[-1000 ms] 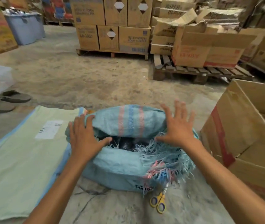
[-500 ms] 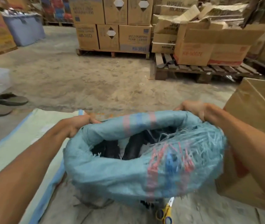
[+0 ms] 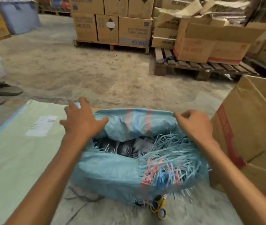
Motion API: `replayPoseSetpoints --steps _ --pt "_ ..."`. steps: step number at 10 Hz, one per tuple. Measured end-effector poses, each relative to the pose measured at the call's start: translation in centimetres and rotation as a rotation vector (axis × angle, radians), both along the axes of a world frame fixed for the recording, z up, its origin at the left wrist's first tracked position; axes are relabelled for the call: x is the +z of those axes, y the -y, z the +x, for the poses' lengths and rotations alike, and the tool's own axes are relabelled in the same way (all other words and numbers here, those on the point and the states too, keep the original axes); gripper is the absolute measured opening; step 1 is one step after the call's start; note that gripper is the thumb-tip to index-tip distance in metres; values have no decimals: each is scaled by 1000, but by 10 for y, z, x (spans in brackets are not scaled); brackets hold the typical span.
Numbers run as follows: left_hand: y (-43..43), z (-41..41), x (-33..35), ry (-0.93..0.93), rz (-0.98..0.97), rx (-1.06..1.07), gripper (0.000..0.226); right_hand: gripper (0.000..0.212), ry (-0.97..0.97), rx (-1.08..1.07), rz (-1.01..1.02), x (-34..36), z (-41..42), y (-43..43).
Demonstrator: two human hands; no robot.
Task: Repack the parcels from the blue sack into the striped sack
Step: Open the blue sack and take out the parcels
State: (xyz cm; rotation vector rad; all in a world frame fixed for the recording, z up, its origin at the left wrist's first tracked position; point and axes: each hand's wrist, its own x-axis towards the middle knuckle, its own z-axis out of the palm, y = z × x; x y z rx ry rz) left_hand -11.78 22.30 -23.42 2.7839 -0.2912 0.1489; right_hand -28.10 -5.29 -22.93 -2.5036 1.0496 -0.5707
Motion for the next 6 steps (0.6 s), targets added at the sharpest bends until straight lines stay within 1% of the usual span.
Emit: replayPoseSetpoints --steps 1,2,3,4,5,6 --pt "-5 -43 -17 -119 200 128 121 86 -491 -126 -71 1 -18 -29" --pt "-37 -57 -50 -266 104 228 124 127 -741 -201 99 -19 -30 -39" --pt "-63 -76 -78 -402 -258 344 120 133 -585 -260 213 -43 -42 -39" --pt "-74 -86 -89 -507 -785 549 81 118 -345 -257 313 -53 -50 -35" --pt "-75 -88 -79 -740 -1241 516 21 68 37 -293 598 -43 -48 -18" --pt "-62 -91 -36 -877 -1140 504 44 25 229 -263 909 -27 -35 -1"
